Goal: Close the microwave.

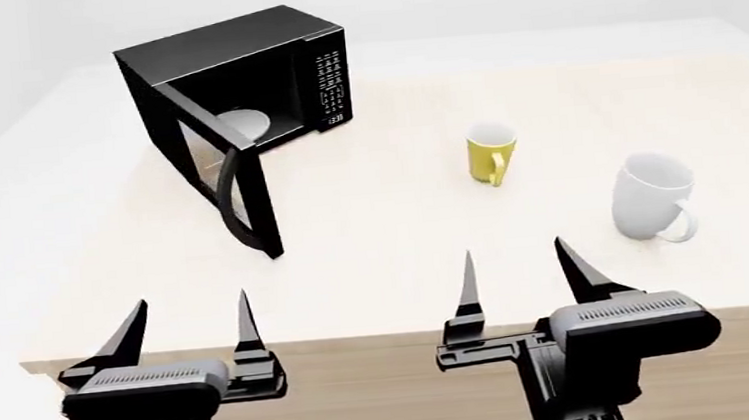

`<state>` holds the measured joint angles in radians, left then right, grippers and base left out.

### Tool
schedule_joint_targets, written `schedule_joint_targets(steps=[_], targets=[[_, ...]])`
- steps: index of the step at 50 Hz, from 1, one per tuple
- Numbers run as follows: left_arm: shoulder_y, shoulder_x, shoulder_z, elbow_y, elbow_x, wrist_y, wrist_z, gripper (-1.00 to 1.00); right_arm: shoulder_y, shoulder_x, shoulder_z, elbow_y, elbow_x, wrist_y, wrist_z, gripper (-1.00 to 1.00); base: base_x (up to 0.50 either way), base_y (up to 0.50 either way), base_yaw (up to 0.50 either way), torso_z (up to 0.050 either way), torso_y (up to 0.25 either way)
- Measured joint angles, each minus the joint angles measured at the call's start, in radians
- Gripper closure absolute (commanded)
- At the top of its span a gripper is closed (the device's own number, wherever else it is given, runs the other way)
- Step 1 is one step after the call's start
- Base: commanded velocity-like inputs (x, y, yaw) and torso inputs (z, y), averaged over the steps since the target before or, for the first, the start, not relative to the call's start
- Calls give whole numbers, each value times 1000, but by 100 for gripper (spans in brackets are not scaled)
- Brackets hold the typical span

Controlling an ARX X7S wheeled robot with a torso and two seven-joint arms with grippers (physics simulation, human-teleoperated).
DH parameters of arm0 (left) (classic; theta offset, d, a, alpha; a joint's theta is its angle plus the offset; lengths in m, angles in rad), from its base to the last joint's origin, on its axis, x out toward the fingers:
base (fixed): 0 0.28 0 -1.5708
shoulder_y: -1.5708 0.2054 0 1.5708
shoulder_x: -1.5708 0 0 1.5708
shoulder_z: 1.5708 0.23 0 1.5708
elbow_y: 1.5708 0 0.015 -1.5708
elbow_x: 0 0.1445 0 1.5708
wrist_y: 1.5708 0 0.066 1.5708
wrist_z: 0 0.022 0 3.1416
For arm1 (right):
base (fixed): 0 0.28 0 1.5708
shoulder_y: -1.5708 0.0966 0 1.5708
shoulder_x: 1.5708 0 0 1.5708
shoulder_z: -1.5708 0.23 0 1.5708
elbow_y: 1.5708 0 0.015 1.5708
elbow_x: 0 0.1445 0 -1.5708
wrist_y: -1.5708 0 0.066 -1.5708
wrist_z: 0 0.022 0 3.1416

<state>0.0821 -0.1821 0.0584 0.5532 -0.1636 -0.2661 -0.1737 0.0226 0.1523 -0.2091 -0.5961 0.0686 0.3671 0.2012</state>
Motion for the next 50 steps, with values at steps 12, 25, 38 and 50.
schedule_joint_targets(steps=[12,25,38,50], targets=[[-2,-7,3,-2,-10,1,-8,-100,3,14,-22,-7,-6,-18,5,-100,67,0,0,0,0],[-7,-18,9,-3,-22,1,-19,-100,6,25,-31,-10,1,-38,12,-100,296,0,0,0,0],[-5,-31,18,-2,-33,5,-35,-100,5,34,-33,-17,0,-38,31,-100,0,462,0,0,0],[-4,-45,23,-3,-42,9,-49,-100,6,43,-43,-17,6,-42,42,-100,0,359,0,0,0]])
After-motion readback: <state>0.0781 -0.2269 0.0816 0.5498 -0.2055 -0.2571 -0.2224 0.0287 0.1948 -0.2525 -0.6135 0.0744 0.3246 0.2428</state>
